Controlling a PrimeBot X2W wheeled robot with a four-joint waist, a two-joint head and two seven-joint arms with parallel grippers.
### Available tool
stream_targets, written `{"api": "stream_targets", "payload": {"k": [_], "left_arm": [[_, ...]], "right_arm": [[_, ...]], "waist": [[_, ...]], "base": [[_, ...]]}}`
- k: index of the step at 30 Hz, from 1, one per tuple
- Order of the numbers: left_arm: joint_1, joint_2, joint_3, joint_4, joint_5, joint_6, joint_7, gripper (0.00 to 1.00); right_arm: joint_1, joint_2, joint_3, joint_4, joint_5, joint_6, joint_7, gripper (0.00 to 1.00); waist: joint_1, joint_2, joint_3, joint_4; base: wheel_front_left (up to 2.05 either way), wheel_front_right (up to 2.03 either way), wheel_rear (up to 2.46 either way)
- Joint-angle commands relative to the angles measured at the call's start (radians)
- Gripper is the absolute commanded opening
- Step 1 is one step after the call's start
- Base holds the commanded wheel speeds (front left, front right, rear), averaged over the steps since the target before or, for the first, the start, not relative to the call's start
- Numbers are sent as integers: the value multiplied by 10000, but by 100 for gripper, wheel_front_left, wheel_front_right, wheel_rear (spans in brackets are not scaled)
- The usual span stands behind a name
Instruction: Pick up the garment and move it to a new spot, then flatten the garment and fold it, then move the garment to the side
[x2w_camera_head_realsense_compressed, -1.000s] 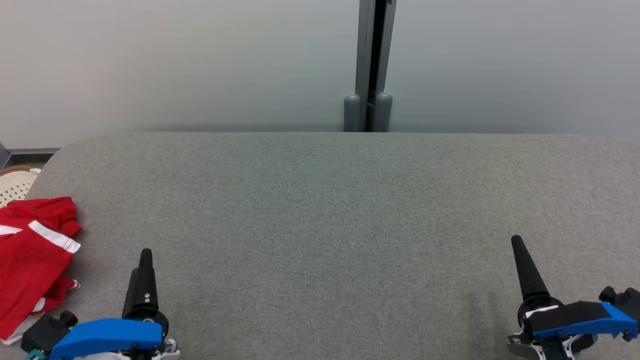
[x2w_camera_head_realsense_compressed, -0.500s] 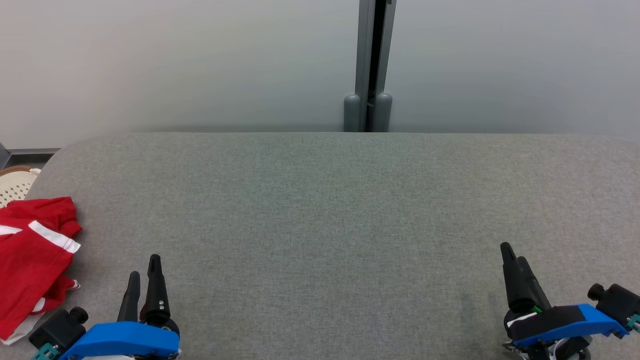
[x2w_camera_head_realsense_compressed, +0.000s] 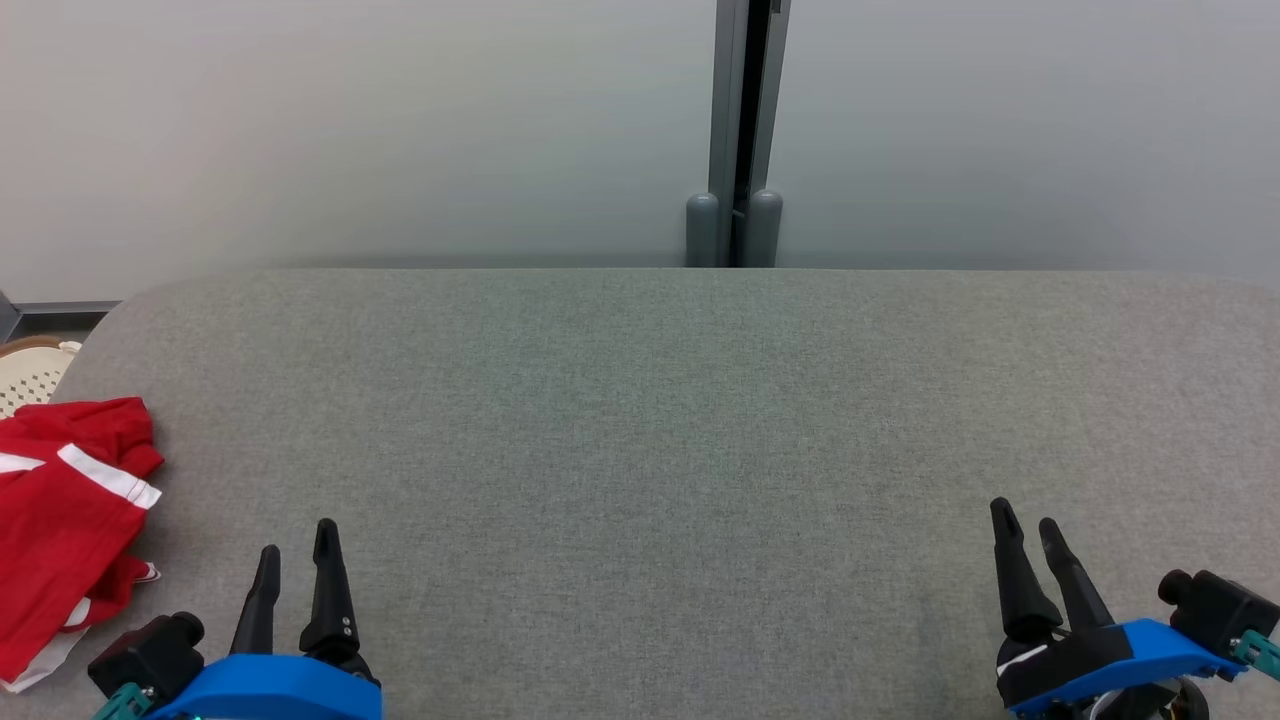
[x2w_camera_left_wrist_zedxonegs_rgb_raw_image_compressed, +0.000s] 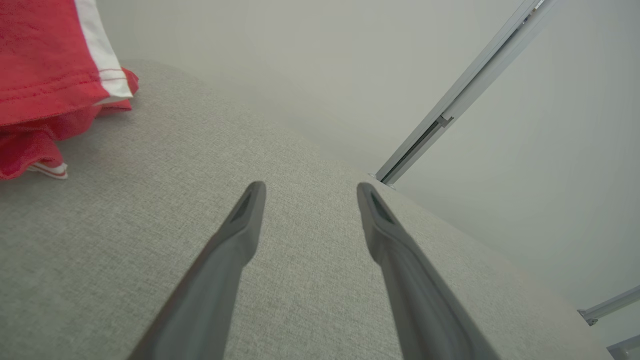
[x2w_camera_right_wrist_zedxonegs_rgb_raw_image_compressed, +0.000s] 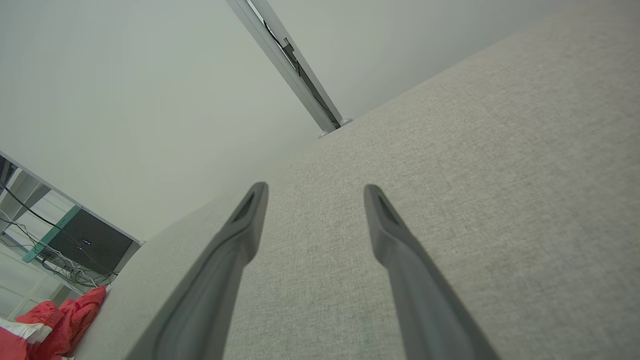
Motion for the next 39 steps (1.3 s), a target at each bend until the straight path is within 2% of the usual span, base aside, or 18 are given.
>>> {"api": "stream_targets", "payload": {"k": [1,39], "left_arm": [[17,105,-98,-119,374,53,-125,100],[528,493,-974,495,4067,607,-1038,100]], "right_arm": [[67,-36,-1,-30,-397,18,-129,100],[363,-50,26,388,-4414,23,-1040,100]], "waist": [[0,0,-10,10],[0,0,-65,-33]], "base": [[0,0,0],[0,0,0]]}}
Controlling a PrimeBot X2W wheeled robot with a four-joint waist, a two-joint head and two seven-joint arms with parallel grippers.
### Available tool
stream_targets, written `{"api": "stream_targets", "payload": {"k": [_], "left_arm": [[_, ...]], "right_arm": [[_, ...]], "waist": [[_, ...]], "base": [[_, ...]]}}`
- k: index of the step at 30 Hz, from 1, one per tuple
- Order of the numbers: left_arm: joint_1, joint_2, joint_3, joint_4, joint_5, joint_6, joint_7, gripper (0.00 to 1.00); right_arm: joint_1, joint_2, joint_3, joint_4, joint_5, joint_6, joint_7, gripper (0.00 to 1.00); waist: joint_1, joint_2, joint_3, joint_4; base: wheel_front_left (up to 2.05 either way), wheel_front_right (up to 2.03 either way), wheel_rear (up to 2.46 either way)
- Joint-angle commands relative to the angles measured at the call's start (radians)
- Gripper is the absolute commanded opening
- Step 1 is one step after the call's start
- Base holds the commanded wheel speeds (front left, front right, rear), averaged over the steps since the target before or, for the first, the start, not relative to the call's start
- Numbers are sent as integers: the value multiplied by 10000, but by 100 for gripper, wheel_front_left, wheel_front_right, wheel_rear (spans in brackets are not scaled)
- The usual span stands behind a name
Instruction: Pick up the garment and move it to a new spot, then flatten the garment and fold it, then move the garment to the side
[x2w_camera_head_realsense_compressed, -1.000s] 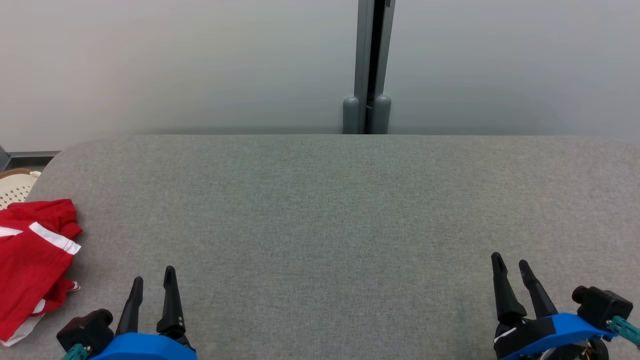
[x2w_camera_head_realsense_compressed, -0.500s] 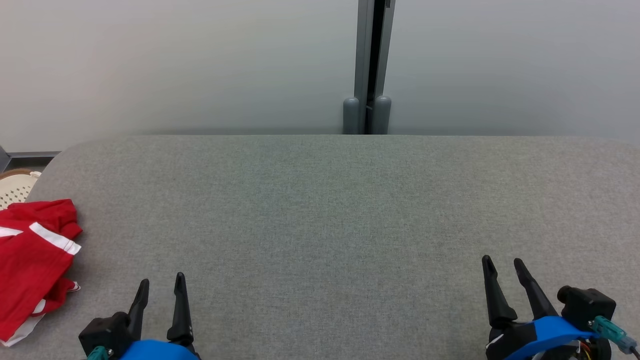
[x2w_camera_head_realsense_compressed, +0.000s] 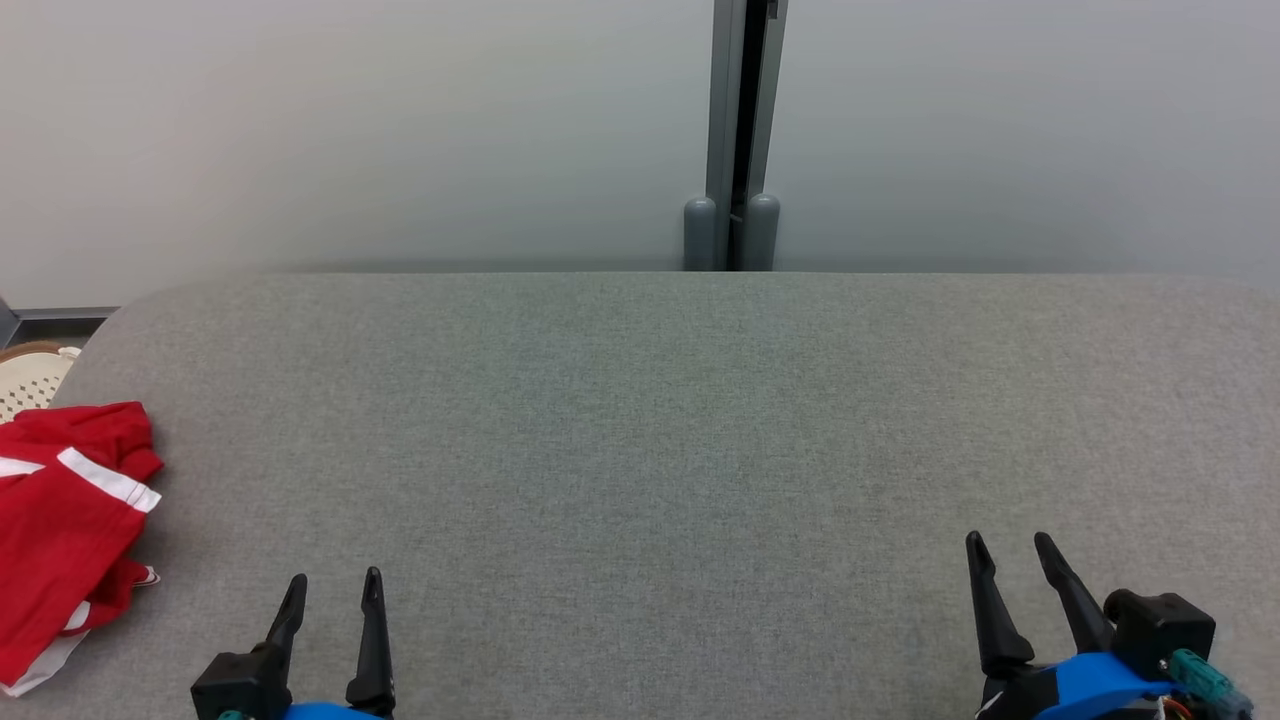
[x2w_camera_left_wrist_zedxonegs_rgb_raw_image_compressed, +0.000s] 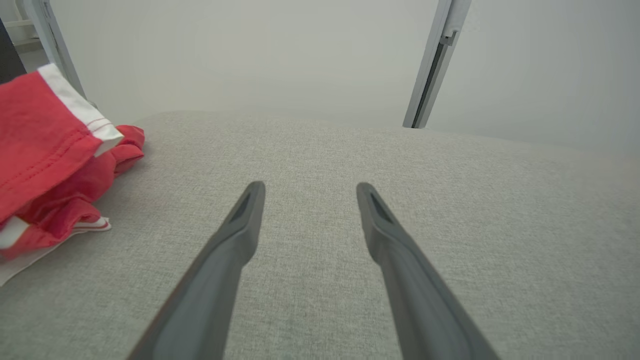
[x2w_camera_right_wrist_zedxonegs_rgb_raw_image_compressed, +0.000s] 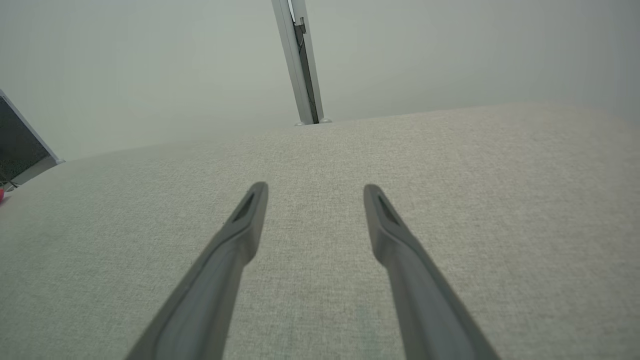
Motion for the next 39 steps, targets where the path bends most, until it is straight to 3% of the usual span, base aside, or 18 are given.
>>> {"api": "stream_targets", "payload": {"k": [1,28,33,39], "left_arm": [[89,87,-52,-10,214,6,-99,100],[444,-102,-17,-78,2241,-33,-602,100],[204,-136,51,-3,2251,-65,-607,100],[97,-162,241,136,2186,-71,-606,100]], "right_arm": [[119,-45,27,-7,-247,21,-81,100],[414,-58,-73,235,-2345,16,-598,100],[475,-47,-64,254,-2336,16,-602,100],[464,-47,74,293,-2236,16,-602,100]], "waist": [[0,0,-9,-3],[0,0,22,44],[0,0,145,527],[0,0,284,1861]], "base": [[0,0,0],[0,0,0],[0,0,0],[0,0,0]]}}
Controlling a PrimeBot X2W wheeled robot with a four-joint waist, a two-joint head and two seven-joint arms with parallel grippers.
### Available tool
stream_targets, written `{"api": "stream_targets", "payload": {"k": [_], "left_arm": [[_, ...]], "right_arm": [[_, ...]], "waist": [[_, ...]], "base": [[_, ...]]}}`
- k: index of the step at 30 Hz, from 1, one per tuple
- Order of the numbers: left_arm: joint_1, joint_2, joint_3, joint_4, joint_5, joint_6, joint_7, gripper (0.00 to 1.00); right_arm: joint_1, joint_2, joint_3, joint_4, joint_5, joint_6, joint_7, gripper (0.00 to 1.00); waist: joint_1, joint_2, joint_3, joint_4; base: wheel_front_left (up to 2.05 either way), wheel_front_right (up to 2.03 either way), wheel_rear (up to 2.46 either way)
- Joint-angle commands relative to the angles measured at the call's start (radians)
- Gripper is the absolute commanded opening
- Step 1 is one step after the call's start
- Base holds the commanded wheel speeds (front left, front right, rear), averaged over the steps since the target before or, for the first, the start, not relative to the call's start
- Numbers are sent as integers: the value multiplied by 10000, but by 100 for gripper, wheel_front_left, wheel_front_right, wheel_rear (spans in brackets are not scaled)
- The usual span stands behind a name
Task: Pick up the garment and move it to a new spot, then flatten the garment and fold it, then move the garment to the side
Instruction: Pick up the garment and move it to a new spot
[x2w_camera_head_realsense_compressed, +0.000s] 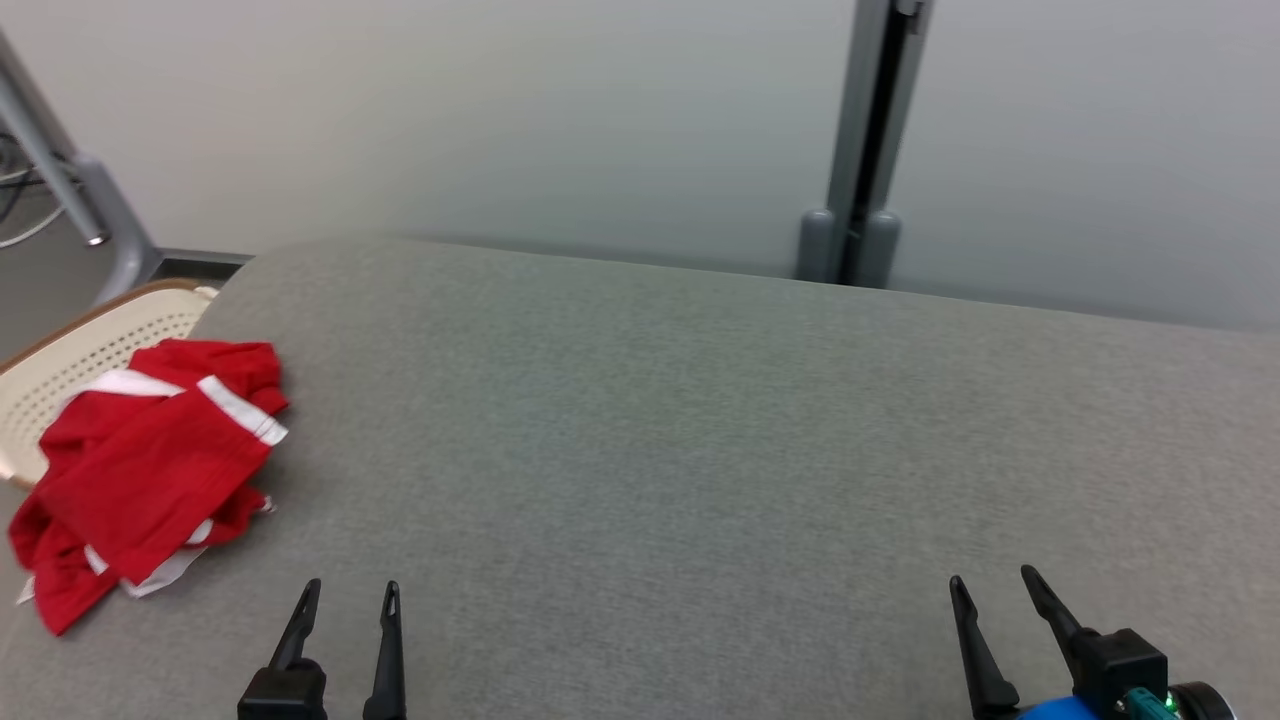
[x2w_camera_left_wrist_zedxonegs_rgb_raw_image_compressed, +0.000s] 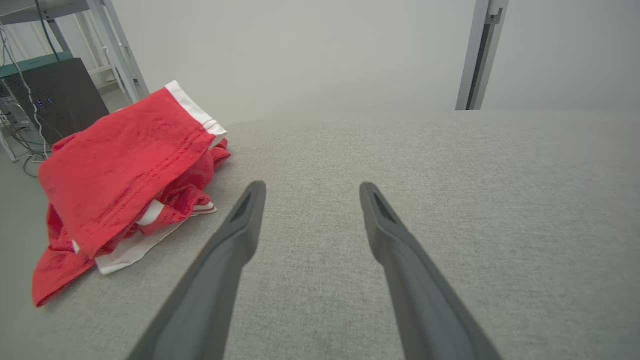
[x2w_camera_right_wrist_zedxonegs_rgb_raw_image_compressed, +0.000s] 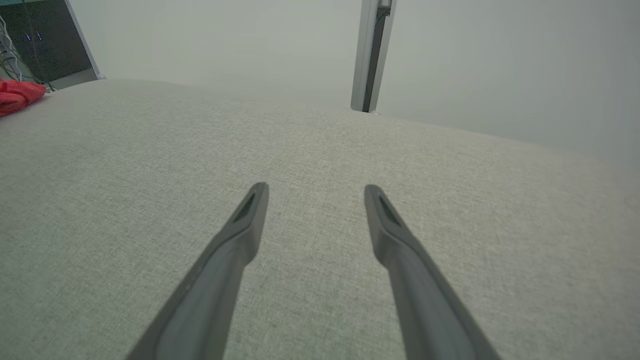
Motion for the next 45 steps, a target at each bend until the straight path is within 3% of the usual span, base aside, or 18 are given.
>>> {"api": "stream_targets", "payload": {"k": [1,6,16,21,25,30,37,45], "left_arm": [[-119,28,100,25,-14,-11,-44,100],[-4,49,364,144,-66,-9,-39,100],[503,41,1098,284,-281,126,-36,100],[576,-57,1422,300,-354,73,-36,100],[193,-148,1431,421,-409,-214,-38,100],[-766,13,1757,535,-699,-556,-38,100],[-3297,983,1851,1265,-1166,-861,-36,100],[-5600,2343,562,3020,-2186,-859,-36,100]], "right_arm": [[-7,-28,79,10,92,4,-53,100],[-195,-28,323,142,159,4,-52,100],[-429,-34,1176,477,463,3,-46,100],[-677,-34,1527,807,615,3,-46,100],[-724,-34,1491,918,828,3,-46,100],[-924,-36,1492,796,861,3,-46,100],[-1566,-277,1725,429,773,4,-46,100],[-2180,-541,2062,311,717,3,-20,100]], "waist": [[0,0,376,685],[0,0,455,2131],[0,0,436,3873],[0,0,574,3932],[0,0,691,3907],[0,0,1271,3462],[0,0,2606,2694],[0,0,3689,2095]], "base": [[0,0,0],[0,0,0],[0,0,0],[0,0,0],[0,0,0],[0,0,0],[0,0,0],[0,0,0]]}}
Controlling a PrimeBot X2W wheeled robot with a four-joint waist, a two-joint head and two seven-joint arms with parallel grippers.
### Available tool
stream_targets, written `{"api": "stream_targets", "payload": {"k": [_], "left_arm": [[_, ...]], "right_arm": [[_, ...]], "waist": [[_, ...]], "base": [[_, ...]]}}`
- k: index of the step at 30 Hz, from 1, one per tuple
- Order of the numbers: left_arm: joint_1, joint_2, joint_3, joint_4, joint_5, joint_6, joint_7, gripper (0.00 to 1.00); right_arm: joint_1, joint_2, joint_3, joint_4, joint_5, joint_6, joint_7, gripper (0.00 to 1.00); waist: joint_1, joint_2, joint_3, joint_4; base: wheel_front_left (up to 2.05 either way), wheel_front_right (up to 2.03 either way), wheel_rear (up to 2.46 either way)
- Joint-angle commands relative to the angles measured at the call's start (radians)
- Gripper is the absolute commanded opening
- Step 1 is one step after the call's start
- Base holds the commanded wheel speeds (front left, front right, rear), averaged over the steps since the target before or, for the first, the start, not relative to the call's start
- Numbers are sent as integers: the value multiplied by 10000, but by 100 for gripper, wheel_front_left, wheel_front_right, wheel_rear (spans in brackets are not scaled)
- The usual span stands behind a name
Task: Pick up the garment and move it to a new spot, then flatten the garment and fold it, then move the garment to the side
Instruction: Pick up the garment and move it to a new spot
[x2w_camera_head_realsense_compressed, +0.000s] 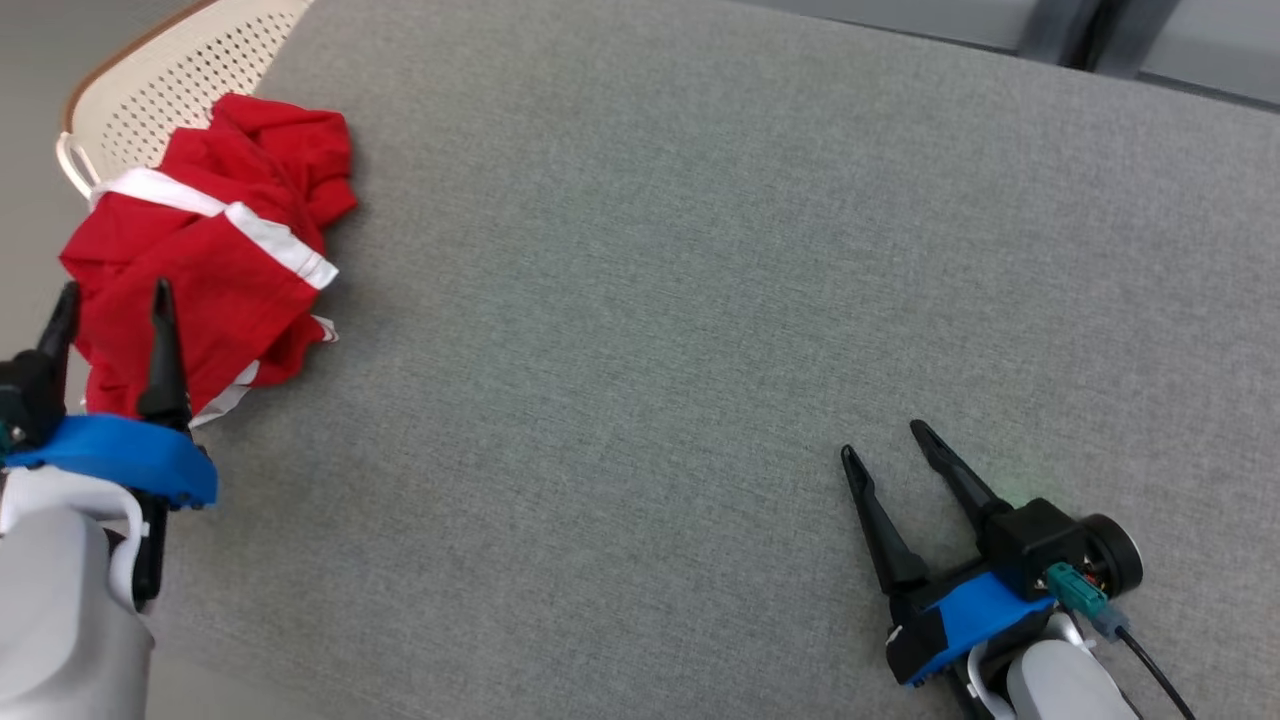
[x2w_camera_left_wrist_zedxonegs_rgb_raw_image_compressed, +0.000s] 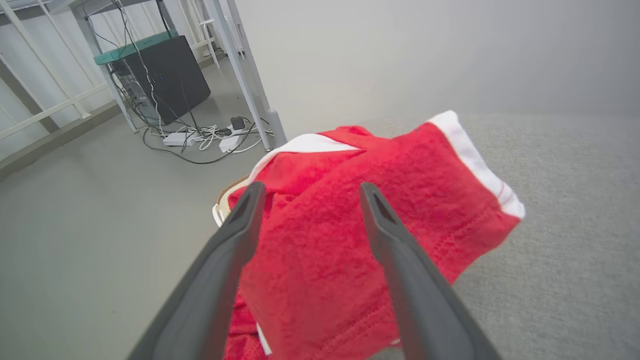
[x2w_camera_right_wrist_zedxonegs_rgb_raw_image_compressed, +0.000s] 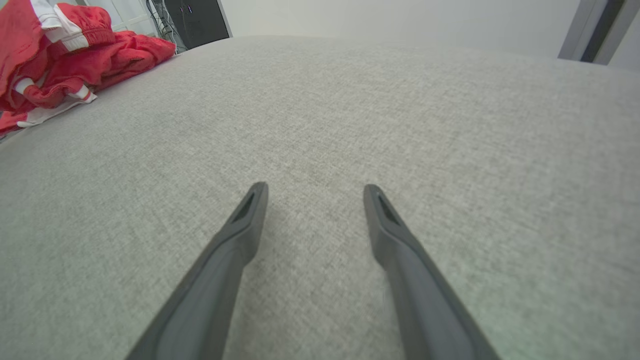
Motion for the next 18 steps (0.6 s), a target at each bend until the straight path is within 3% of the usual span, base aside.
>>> {"api": "stream_targets", "payload": {"k": [1,6,10,11,12,13,18], "left_arm": [[-320,142,-135,213,-149,-9,-27,100],[-1444,773,-1100,1694,-756,-10,15,100],[-2044,900,-1745,2774,-1195,-11,413,100],[-2164,906,-1768,3004,-1346,-11,466,76],[-2268,926,-1892,3164,-1366,-12,462,8],[-2348,914,-1972,3327,-1475,-12,436,0],[-2692,1081,-2247,3373,-1671,-12,80,0]], "right_arm": [[-15,-201,-61,307,21,1,40,100],[-244,-312,124,525,32,-1,97,100],[-408,-408,124,686,67,-8,110,100],[-417,-402,91,711,63,-10,111,100],[-435,-391,62,739,69,-11,111,100],[-471,-382,30,756,88,-13,111,100],[-475,-267,-80,712,183,-15,107,100]], "waist": [[0,0,120,-34],[0,0,613,-324],[0,0,884,-498],[0,0,917,-534],[0,0,939,-571],[0,0,962,-608],[0,0,733,-707]], "base": [[0,0,0],[0,0,0],[0,0,0],[0,0,0],[0,0,0],[0,0,0],[0,0,0]]}}
